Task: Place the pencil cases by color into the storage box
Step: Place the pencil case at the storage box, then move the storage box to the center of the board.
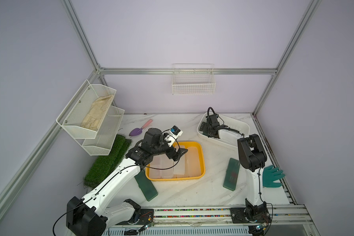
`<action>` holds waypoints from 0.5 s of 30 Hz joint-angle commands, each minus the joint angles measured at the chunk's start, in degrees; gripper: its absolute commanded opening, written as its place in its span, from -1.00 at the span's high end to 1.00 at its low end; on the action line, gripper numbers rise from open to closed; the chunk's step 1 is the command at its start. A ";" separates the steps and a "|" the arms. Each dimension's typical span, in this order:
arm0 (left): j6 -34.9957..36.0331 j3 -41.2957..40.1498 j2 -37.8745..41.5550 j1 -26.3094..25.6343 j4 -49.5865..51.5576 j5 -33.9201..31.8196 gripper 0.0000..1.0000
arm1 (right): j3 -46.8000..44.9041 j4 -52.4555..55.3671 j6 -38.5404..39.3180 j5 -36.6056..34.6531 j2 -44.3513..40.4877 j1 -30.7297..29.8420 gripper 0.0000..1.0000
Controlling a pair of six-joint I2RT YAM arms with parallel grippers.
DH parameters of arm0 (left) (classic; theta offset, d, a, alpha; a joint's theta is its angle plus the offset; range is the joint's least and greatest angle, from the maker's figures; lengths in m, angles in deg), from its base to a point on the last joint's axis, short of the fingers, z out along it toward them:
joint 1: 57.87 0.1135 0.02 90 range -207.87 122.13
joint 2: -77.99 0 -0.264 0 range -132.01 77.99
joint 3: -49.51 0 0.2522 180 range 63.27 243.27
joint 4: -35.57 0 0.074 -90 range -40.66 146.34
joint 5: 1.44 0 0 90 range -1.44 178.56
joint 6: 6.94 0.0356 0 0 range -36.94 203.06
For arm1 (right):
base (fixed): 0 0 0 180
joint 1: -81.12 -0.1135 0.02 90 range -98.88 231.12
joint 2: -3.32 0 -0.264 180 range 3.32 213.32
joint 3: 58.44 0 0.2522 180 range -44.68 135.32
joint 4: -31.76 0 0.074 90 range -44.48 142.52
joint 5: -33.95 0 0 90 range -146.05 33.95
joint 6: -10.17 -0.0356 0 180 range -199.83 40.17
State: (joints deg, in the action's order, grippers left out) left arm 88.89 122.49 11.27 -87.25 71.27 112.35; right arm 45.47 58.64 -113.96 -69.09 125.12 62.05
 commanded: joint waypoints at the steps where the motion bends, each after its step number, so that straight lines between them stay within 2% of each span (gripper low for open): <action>1: 1.08 -1.67 0.40 -0.14 -1.10 -0.06 -0.95 | -0.48 -0.21 1.86 -1.19 -8.53 -0.31 -0.94; 10: -4.18 -1.80 -0.31 -0.46 -6.02 -0.69 -0.94 | -14.96 4.30 4.06 -2.28 -28.17 -0.24 -0.94; 15: -5.52 -0.23 -2.40 -5.81 -6.25 -7.45 -0.95 | -22.63 11.52 2.49 -4.38 -39.74 -0.22 -0.95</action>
State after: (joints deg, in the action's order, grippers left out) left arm 85.06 121.88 9.74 -90.27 67.58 108.66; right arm 26.06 63.73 -110.70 -71.36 89.73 62.05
